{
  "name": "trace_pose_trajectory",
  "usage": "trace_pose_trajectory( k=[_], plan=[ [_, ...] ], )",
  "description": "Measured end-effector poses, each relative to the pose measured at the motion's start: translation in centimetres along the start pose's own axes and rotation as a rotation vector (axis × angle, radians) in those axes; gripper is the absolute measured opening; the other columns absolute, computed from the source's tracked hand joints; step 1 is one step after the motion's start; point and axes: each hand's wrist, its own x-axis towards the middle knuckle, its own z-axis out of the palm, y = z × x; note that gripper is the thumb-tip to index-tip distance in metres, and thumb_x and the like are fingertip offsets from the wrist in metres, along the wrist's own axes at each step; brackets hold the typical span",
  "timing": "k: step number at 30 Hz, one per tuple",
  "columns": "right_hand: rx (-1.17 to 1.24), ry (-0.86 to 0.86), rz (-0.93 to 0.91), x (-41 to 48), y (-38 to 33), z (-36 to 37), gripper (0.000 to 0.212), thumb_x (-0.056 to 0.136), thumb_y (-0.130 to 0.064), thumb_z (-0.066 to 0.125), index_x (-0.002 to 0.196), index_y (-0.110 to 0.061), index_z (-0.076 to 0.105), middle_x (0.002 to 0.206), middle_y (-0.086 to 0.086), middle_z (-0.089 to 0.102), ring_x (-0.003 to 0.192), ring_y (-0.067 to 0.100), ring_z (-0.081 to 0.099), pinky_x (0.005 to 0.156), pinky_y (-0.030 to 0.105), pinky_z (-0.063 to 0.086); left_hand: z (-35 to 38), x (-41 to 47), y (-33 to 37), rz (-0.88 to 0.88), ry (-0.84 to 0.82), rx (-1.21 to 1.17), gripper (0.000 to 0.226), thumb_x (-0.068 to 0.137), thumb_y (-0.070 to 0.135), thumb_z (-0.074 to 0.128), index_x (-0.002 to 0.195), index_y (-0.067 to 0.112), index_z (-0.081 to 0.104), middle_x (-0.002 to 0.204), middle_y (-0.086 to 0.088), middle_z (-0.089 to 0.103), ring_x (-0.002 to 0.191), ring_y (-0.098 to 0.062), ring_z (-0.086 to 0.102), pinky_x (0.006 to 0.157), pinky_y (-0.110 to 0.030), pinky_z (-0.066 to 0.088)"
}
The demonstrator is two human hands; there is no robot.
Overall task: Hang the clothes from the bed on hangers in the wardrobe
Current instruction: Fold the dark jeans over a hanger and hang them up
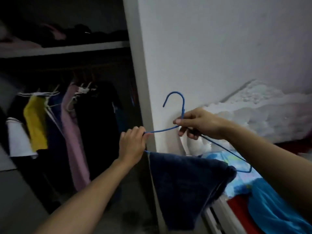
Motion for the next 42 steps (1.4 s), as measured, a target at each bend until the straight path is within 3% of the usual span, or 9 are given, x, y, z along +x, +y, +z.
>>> trace_pose_trajectory(
  k=[4, 7, 12, 16, 19, 24, 31, 35, 42],
  plan=[
    [-0.08, -0.016, 0.053, 4.0, -0.4, 6.5, 0.03, 0.097, -0.03, 0.056, 0.096, -0.002, 0.069, 0.065, 0.01, 0.057, 0.051, 0.016, 0.051, 0.051, 0.028, 0.044, -3.9, -1.7, -9.3, -0.087, -0.082, 0.095, 0.043, 0.093, 0.048, 0.032, 0.082, 0.016, 0.058, 0.074, -0.004, 0.061, 0.066, -0.028, 0.058, 0.061, -0.039, 0.041],
    [-0.038, 0.009, 0.064, 8.3, -0.9, 10.7, 0.031, 0.101, -0.025, 0.049, 0.097, -0.001, 0.067, 0.061, 0.006, 0.049, 0.048, 0.013, 0.045, 0.045, 0.025, 0.038, -5.1, -0.9, -15.1, -0.137, -0.11, -0.012, 0.032, 0.093, 0.045, 0.049, 0.089, 0.016, 0.061, 0.085, -0.003, 0.061, 0.08, -0.027, 0.059, 0.07, -0.041, 0.043],
    [0.102, 0.087, 0.114, 15.8, -4.0, 14.6, 0.03, 0.102, -0.025, 0.047, 0.093, -0.004, 0.067, 0.058, 0.002, 0.043, 0.038, 0.006, 0.033, 0.033, 0.017, 0.023, -6.0, 0.7, -23.7, -0.293, -0.181, -0.01, 0.042, 0.096, 0.041, 0.049, 0.131, 0.018, 0.048, 0.129, -0.006, 0.05, 0.122, -0.028, 0.045, 0.099, -0.046, 0.038],
    [0.258, -0.029, 0.211, 22.1, -7.3, 15.4, 0.019, 0.099, -0.011, 0.045, 0.1, -0.002, 0.062, 0.06, 0.001, 0.047, 0.04, 0.004, 0.037, 0.031, 0.014, 0.025, -4.7, 2.8, -29.4, -0.331, -0.263, 0.013, 0.043, 0.096, 0.036, 0.049, 0.134, 0.017, 0.044, 0.132, -0.009, 0.049, 0.125, -0.029, 0.043, 0.094, -0.043, 0.039],
    [0.501, -0.052, 0.252, 26.6, -8.8, 16.4, 0.017, 0.099, -0.004, 0.039, 0.091, -0.002, 0.054, 0.063, 0.003, 0.044, 0.039, 0.002, 0.037, 0.029, 0.011, 0.023, -2.7, 5.3, -32.2, -0.345, -0.328, -0.081, 0.041, 0.095, 0.031, 0.053, 0.131, 0.014, 0.047, 0.127, -0.01, 0.051, 0.119, -0.03, 0.048, 0.091, -0.041, 0.043],
    [0.752, 0.034, 0.272, 34.6, -10.6, 16.9, 0.022, 0.1, -0.001, 0.032, 0.086, -0.002, 0.05, 0.053, 0.004, 0.046, 0.029, 0.002, 0.036, 0.025, 0.012, 0.022, 0.3, 11.1, -35.6, -0.3, -0.395, -0.055, 0.04, 0.094, 0.033, 0.054, 0.13, 0.018, 0.047, 0.125, -0.009, 0.048, 0.119, -0.029, 0.047, 0.093, -0.043, 0.044],
    [0.715, 0.164, 0.072, 45.0, -13.6, 15.7, 0.031, 0.098, 0.002, 0.026, 0.076, -0.008, 0.045, 0.04, -0.004, 0.045, 0.027, 0.0, 0.031, 0.026, 0.011, 0.017, 3.7, 17.8, -38.3, -0.138, -0.196, 0.074, 0.038, 0.093, 0.026, 0.051, 0.13, 0.014, 0.051, 0.123, -0.01, 0.048, 0.118, -0.029, 0.045, 0.098, -0.042, 0.038],
    [0.611, 0.306, -0.008, 51.5, -14.9, 14.8, 0.031, 0.097, 0.003, 0.027, 0.074, -0.008, 0.044, 0.057, 0.0, 0.044, 0.028, 0.001, 0.03, 0.028, 0.012, 0.016, 5.3, 21.5, -40.7, -0.004, -0.145, 0.182, 0.034, 0.091, 0.024, 0.05, 0.122, 0.013, 0.055, 0.123, -0.009, 0.05, 0.116, -0.029, 0.045, 0.097, -0.039, 0.038],
    [0.53, 0.513, 0.018, 60.5, -16.3, 15.4, 0.034, 0.096, 0.007, 0.021, 0.072, -0.004, 0.044, 0.067, 0.007, 0.044, 0.024, 0.001, 0.034, 0.027, 0.013, 0.017, 7.8, 26.1, -46.6, 0.121, -0.291, 0.142, 0.034, 0.093, 0.032, 0.05, 0.123, 0.016, 0.053, 0.126, -0.007, 0.052, 0.119, -0.028, 0.044, 0.092, -0.039, 0.039]
  ],
)
